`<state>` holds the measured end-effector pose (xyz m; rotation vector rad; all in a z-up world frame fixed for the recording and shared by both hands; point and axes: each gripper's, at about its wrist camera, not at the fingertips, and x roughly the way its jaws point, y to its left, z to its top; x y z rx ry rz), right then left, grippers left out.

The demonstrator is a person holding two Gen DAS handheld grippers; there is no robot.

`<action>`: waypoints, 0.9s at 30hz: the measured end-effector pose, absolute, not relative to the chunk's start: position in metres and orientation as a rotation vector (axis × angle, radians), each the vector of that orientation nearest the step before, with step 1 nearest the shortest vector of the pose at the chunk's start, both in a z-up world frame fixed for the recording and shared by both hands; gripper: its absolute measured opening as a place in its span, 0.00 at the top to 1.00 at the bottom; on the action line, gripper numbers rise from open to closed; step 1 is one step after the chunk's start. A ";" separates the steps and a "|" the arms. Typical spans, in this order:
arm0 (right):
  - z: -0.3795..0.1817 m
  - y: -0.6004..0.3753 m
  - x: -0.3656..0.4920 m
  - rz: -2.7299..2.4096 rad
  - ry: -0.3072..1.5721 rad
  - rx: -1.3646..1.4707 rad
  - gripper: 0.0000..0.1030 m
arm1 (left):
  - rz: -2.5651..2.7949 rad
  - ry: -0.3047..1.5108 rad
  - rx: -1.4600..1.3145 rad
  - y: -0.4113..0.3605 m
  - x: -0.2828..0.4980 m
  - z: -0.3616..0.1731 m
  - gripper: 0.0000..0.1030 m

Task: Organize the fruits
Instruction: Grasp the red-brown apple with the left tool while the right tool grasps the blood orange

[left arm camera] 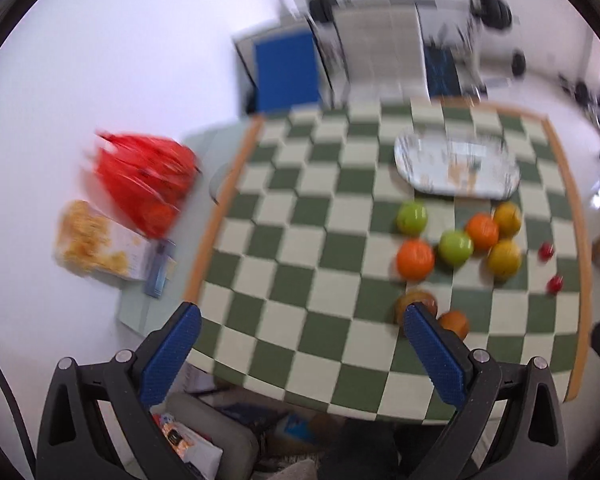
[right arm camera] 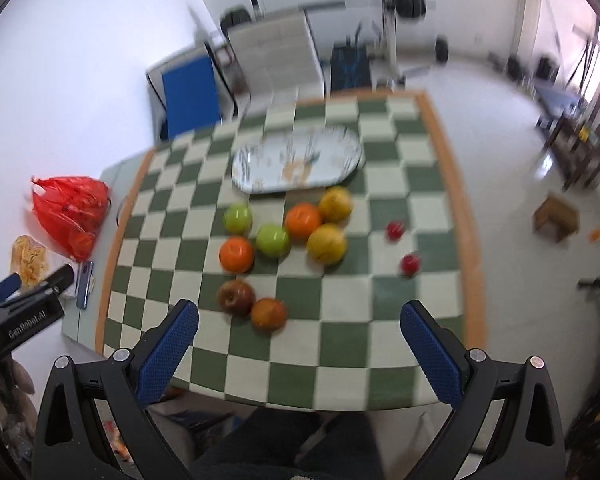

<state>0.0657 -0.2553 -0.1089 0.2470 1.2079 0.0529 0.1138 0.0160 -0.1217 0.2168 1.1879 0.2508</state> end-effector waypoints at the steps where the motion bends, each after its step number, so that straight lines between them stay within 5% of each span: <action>1: -0.131 -0.248 0.075 0.055 1.238 0.266 0.00 | 0.231 1.230 0.220 0.020 0.123 -0.139 0.00; 10: -0.324 -0.175 0.118 0.044 1.556 0.277 0.14 | 0.030 1.598 0.145 0.033 0.179 -0.271 0.11; 14: -0.375 -0.155 0.128 0.047 1.609 0.258 0.37 | -0.037 1.690 0.086 0.027 0.191 -0.303 0.11; 16: -0.391 -0.152 0.130 0.048 1.618 0.274 0.44 | -0.067 1.718 0.061 0.022 0.196 -0.312 0.11; 27: -0.402 -0.212 0.088 -0.163 1.618 0.417 0.44 | -0.273 1.785 0.209 -0.055 0.196 -0.366 0.13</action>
